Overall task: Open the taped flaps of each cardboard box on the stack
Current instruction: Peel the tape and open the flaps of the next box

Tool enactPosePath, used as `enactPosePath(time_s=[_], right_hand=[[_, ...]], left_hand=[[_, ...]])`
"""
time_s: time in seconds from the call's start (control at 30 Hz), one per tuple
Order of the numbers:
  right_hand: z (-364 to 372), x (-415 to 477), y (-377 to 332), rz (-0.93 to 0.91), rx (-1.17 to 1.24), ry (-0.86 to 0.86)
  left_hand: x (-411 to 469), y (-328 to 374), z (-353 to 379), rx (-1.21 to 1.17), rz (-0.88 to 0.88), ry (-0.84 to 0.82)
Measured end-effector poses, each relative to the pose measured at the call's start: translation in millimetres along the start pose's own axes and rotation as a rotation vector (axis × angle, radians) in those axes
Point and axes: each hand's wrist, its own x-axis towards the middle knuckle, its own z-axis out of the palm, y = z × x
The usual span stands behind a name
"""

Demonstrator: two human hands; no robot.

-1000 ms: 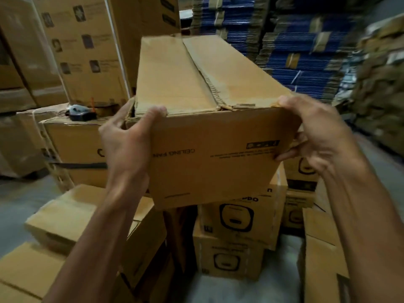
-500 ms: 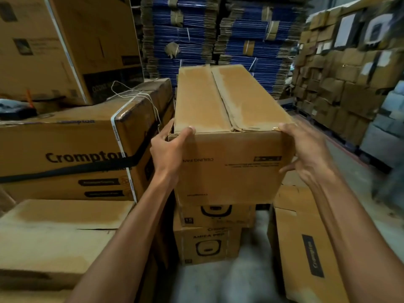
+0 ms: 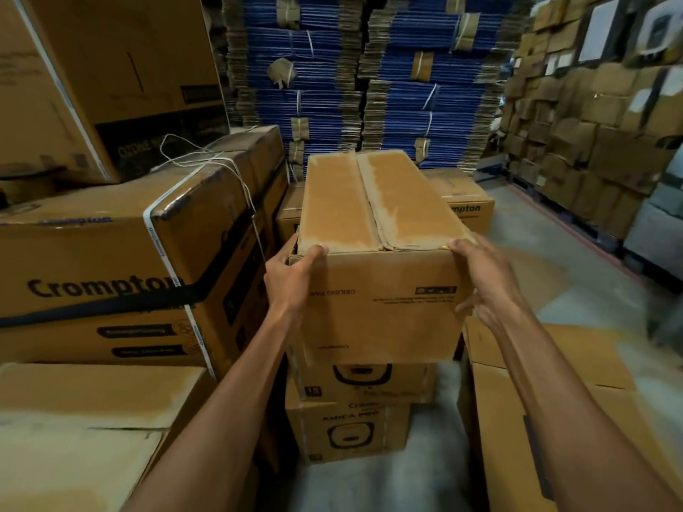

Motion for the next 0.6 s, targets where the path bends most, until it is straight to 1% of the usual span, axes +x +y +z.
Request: enactPosePath(time_s=[0.13, 0.33, 0.5, 0.6], right_hand=[[16, 37, -1, -0.015, -0.037, -0.053], [35, 82, -13, -0.063, -0.109, -0.109], [48, 120, -17, -0.181, -0.234, -0.010], [57, 136, -15, -0.190, -0.286, 0.041]], left_hand=[[33, -12, 12, 0.075, -0.024, -0.040], [77, -16, 24, 0.071, -0.043, -0.105], [113, -6, 36, 0.141, -0.033, -0.173], [123, 11, 43, 0.270, 0.078, -0.165]])
